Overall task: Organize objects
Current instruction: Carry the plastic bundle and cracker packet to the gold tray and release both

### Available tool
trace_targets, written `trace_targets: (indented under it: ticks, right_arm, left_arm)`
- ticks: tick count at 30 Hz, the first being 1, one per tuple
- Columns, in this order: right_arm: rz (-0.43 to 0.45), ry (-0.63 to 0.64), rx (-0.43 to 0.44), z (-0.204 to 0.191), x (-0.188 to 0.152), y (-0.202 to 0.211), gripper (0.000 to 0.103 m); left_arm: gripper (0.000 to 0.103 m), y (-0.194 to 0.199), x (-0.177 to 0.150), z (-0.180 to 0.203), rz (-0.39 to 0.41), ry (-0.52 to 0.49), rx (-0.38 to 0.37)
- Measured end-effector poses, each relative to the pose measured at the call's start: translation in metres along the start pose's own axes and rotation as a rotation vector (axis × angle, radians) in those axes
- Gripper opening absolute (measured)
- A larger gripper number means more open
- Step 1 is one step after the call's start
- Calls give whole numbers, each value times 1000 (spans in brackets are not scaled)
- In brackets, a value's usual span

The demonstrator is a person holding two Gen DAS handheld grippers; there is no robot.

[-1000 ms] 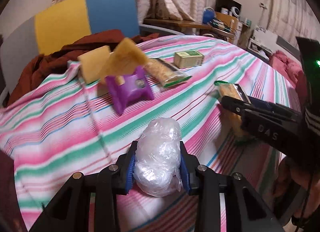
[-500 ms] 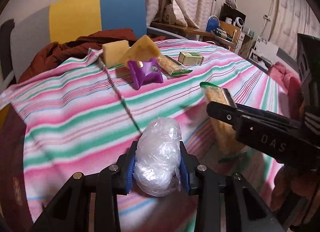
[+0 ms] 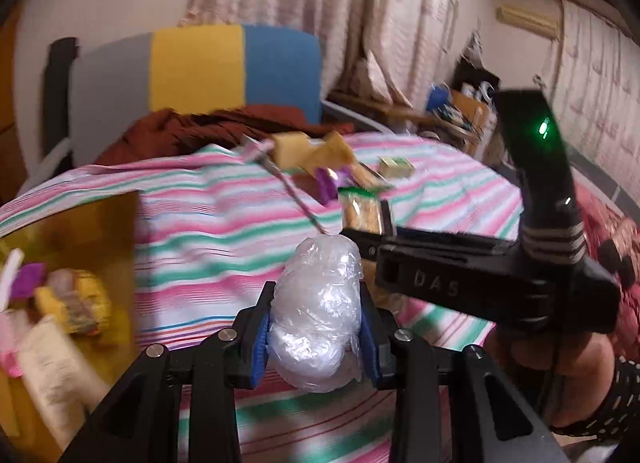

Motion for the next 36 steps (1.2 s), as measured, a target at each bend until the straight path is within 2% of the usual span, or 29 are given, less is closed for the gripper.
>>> trace_targets:
  ticks: [3,8,13,15,18,25,28,31,33,36]
  right_arm:
    - [-15,43,71,-35,5,-10,49]
    - [-39,90,193,-90,12,-25,48]
    - [-69,135,263,-135,17,-46,48]
    - [-86,114,305,-148,18,-56,48]
    - [-96,131,319,-164,20,-68,48]
    - [-127,113,302,-171,27,-105,50]
    - [-140,73,280,-165,32,-117,63]
    - [-106,51,275,-160,37,-110,71]
    - [-90,62,274,-160,39,-104,72]
    - [-76,69,271,-156,40,-96,72]
  left_arm:
    - [37,20,5,-28,40,55,44]
    - [37,49,4,-88,80,168,166]
    - [37,57,-9,-153,47,330,270]
    - [37,57,-18,-175,30,388,304]
    - [37,52,-32,-199,-4,439,346]
    - [37,30,-55,-217,-116,477,357]
    - [43,21,-59,-215,-157,486,336]
    - [54,22,-58,-212,-158,496,341]
    - [60,27,-57,-212,-140,503,352]
    - [63,32,-52,-214,-116,518,367]
Point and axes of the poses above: each gripper's, at about its wrist camera, not at the fingertips, and y roughly against the way its jaws point, z to its right, x to its top, the point moved 6 cm from there along -y, roughly the way its jaws point, and after that the axes turned 13 degrees about x, right-handed, at the moved point
